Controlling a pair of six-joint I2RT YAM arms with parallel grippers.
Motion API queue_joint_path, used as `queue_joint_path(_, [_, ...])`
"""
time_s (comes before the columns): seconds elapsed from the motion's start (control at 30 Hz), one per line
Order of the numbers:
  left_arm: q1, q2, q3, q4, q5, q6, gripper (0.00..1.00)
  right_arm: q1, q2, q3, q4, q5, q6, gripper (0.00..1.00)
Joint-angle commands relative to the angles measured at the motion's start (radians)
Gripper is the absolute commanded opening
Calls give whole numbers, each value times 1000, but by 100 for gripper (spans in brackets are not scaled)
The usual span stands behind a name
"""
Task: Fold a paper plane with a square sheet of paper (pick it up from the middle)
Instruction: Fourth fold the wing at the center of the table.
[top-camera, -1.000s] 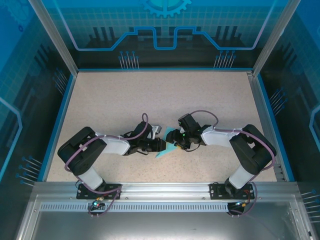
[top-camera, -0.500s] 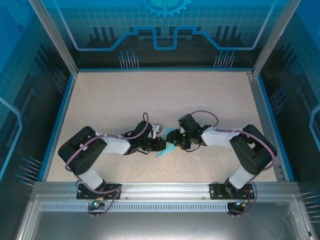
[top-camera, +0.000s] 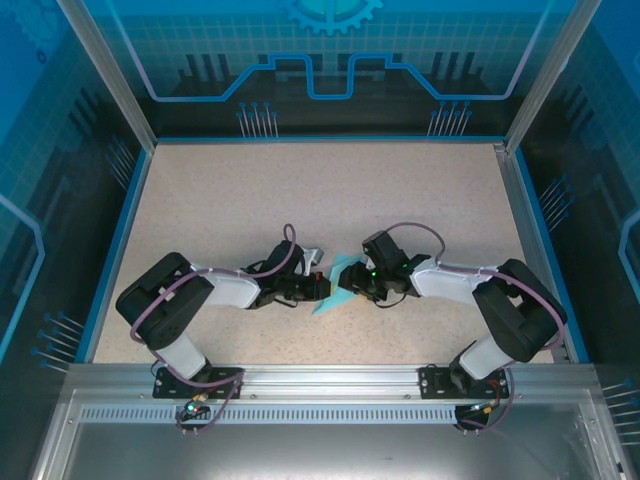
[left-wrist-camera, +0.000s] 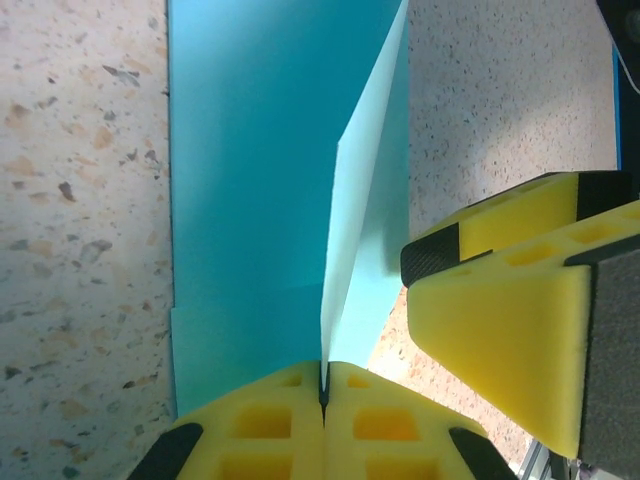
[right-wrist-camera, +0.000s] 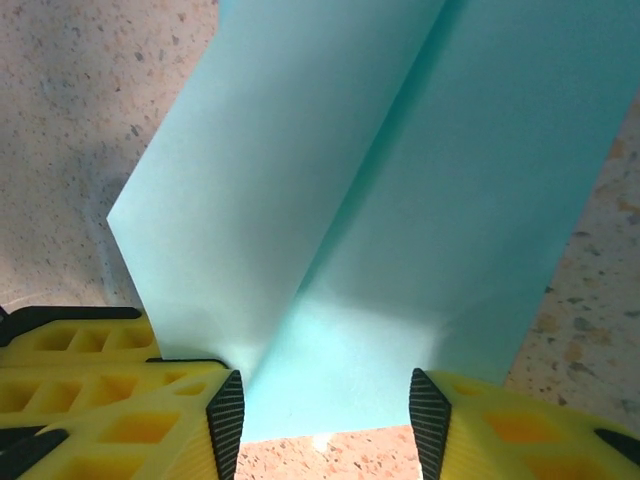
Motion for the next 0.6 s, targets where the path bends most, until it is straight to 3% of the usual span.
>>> queue_joint_path(0.0, [9,-10,-4,25,18,-24,3,-9,8,5,37,-14,-20,50])
queue_joint_path(0.57, [12,-6,0,13,37,-22,8,-9,99,62,12,-10,-33,55])
